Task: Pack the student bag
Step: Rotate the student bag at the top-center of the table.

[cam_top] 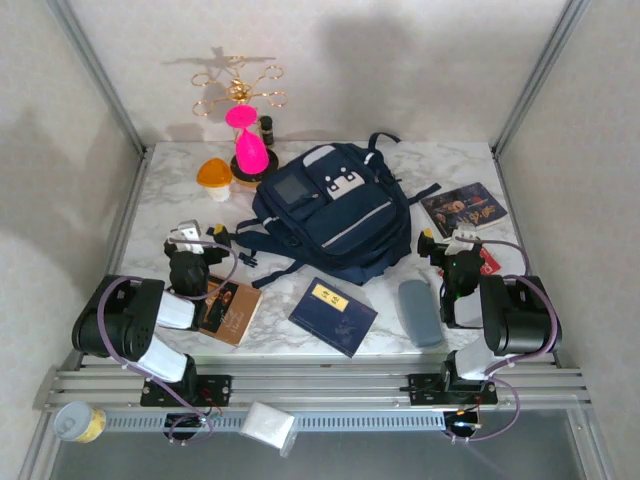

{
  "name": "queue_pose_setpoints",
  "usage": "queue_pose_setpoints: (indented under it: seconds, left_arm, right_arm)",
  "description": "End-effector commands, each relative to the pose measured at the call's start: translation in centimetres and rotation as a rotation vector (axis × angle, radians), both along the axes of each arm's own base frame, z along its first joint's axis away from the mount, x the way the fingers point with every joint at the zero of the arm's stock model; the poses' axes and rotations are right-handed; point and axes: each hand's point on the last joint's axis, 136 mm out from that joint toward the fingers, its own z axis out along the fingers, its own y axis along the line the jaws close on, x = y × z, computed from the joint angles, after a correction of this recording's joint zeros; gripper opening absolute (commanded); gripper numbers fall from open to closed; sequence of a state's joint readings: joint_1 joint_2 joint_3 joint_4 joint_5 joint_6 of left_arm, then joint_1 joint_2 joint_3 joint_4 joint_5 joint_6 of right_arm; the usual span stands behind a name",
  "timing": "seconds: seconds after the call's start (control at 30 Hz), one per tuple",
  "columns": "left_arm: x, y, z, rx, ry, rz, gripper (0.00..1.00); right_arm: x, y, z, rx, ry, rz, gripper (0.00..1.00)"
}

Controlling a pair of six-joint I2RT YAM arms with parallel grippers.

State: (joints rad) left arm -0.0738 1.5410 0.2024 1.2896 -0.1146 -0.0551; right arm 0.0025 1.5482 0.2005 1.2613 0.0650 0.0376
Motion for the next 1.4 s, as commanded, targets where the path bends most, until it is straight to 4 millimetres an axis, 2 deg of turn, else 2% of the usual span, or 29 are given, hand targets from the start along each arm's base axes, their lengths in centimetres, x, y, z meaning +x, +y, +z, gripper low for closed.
queue_pose_setpoints:
  seconds: [0.0, 1.37]
  left_arm:
    - [0.52, -0.07, 1.07, 0.004, -0.035, -0.013, 0.99]
    - [0.55, 0.26, 0.98, -0.005, -0.031, 0.004, 0.99]
  right_arm:
    - [0.52, 0.24, 1.49, -0.008, -0.054, 0.009, 0.99]
    - [0.53, 0.36, 1.53, -0.009, -0.055, 0.012, 0.99]
